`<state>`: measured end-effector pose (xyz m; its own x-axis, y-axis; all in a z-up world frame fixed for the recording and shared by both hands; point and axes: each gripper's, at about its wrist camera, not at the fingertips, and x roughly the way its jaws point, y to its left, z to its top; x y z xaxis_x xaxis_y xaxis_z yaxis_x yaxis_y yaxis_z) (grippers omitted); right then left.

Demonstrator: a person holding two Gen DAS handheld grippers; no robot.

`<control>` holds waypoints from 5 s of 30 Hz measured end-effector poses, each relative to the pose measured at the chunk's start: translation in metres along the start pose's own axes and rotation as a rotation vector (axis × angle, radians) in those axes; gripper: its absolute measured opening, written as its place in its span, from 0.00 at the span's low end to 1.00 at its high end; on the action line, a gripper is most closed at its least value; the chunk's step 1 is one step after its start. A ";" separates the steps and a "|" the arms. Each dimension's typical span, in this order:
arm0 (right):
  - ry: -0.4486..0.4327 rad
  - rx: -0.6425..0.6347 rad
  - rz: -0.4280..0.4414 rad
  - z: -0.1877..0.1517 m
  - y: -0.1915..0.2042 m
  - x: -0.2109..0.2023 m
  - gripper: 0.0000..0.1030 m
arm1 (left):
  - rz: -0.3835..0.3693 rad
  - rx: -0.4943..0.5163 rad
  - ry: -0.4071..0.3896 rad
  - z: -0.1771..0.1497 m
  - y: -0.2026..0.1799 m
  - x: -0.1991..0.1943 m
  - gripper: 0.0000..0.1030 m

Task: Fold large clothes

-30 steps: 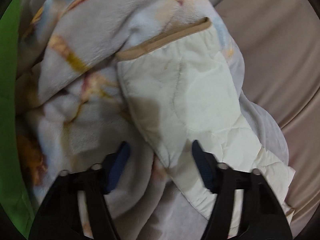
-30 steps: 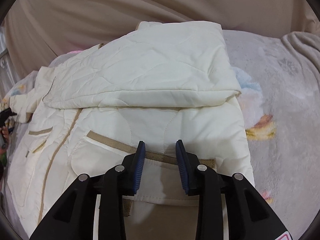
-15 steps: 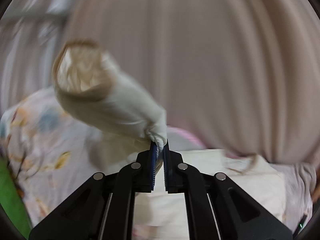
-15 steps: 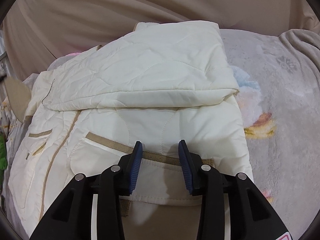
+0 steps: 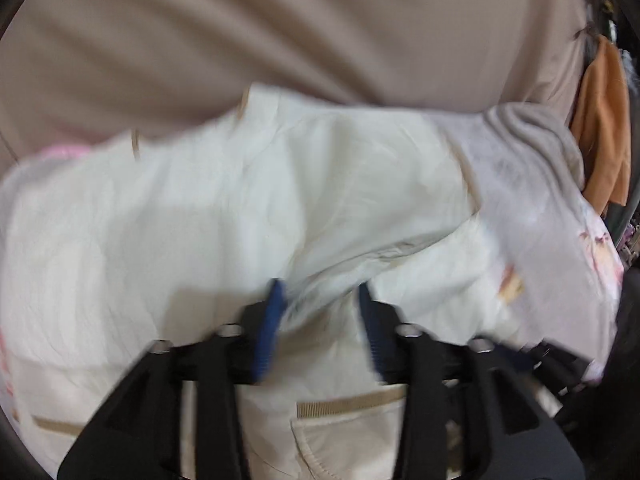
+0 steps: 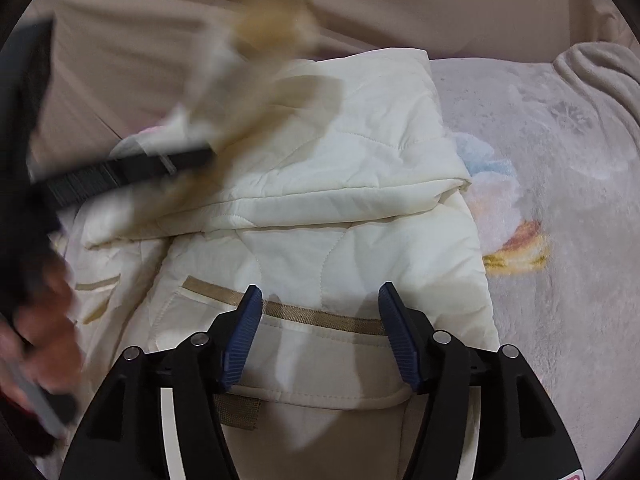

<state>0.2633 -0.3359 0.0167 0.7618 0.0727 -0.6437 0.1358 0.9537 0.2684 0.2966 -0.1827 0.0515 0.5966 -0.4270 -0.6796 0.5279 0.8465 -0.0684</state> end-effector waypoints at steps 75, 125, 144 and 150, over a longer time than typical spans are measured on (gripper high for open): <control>0.081 -0.357 0.161 0.124 0.293 0.204 0.03 | 0.237 -0.600 -0.114 -0.072 0.275 -0.048 0.27; 0.283 0.107 -0.009 -0.224 -0.064 -0.242 0.21 | 0.078 -0.402 0.189 -0.287 0.167 -0.347 0.13; 0.050 -0.154 0.231 0.063 0.150 -0.033 0.44 | 0.239 -0.337 -0.070 -0.024 0.212 -0.138 0.56; 0.139 -0.207 0.281 0.099 0.228 0.078 0.19 | 0.242 -0.393 0.043 -0.024 0.243 -0.068 0.47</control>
<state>0.4163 -0.1421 0.0985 0.6556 0.3657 -0.6607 -0.2081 0.9285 0.3075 0.3695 0.0596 0.0639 0.6440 -0.1960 -0.7395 0.1027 0.9800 -0.1703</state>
